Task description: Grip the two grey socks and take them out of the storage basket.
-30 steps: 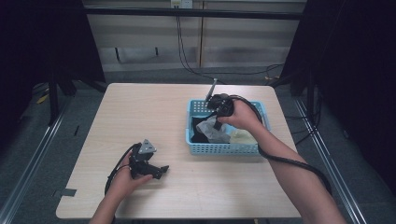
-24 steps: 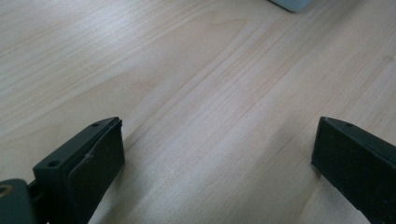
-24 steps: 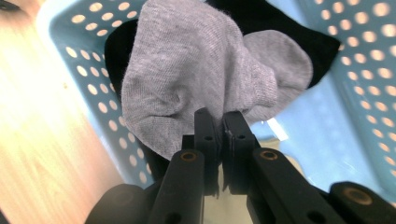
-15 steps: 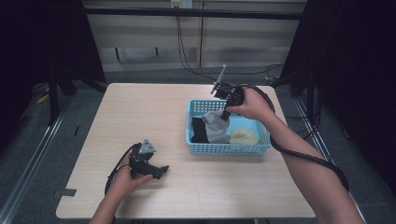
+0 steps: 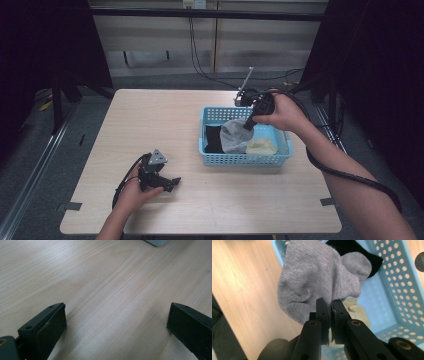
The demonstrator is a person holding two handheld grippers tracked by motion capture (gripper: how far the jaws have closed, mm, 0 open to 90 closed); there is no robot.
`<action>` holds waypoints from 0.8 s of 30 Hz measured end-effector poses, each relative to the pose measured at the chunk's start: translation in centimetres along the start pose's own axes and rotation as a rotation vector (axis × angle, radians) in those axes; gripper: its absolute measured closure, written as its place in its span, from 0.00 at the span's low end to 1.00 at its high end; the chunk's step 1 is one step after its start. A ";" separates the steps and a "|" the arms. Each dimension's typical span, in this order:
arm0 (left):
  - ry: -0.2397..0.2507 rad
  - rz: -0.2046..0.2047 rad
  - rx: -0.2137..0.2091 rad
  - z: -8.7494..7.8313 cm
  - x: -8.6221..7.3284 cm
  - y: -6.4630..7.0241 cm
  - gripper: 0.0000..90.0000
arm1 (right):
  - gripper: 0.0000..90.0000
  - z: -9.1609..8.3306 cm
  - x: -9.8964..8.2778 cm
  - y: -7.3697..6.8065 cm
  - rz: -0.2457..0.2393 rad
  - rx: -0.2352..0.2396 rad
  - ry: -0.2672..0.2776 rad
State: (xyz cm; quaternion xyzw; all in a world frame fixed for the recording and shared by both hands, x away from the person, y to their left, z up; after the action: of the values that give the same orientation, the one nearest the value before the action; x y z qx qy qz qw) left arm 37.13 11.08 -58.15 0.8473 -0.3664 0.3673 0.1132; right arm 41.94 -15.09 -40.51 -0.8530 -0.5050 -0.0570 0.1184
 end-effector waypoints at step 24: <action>0.003 -0.002 0.002 0.0 0.0 0.0 0.02 | 0.95 0.8 -3.4 -8.6 -0.199 0.061 -0.043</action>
State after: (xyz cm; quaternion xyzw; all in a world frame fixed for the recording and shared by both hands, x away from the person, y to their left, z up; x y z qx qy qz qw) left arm 37.15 11.06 -58.16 0.8473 -0.3651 0.3688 0.1130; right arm 32.73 -13.78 -40.76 -0.7957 -0.5912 -0.0347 0.1274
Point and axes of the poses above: each handheld gripper's, and its own axes: z roughly forward along the jaws, x roughly out of its top, y roughly to its right, the point moved 10 cm from there along z, roughly forward along the jaws, and after that the axes turned 8 degrees about x, right-handed, at the moved point
